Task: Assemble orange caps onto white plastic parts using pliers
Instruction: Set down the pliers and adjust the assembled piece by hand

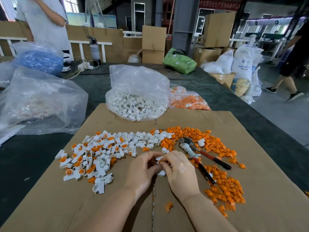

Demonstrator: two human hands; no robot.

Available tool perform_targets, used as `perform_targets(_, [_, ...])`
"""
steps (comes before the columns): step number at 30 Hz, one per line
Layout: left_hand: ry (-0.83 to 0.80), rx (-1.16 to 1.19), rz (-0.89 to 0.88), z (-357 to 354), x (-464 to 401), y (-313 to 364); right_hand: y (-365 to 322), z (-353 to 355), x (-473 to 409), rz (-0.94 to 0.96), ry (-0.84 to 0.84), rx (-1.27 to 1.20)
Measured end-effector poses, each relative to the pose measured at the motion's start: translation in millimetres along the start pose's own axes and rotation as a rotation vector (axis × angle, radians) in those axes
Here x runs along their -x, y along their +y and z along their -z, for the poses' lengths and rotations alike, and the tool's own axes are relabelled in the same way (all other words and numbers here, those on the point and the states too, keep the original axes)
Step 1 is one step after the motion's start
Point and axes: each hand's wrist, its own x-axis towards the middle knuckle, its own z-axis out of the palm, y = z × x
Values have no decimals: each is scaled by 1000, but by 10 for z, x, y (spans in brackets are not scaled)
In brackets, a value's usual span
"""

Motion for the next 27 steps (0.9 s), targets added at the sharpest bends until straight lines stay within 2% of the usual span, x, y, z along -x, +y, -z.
perform_targets(5, [7, 48, 22, -2, 0, -10, 19, -1, 9, -30, 46, -51])
perform_targets(9, [18, 48, 31, 22, -1, 5, 67, 7, 10, -195, 98, -145])
perform_targets(16, [14, 46, 9, 29, 5, 19, 40, 5, 23, -56, 96, -91])
perform_targets(19, [25, 41, 25, 23, 2, 5, 58, -10, 28, -86, 141, -83])
perform_targets(23, [76, 80, 76, 10, 8, -17, 88, -20, 23, -245, 224, -79])
perform_targets(27, [64, 69, 53, 13, 15, -10, 71, -11, 23, -138, 190, -86])
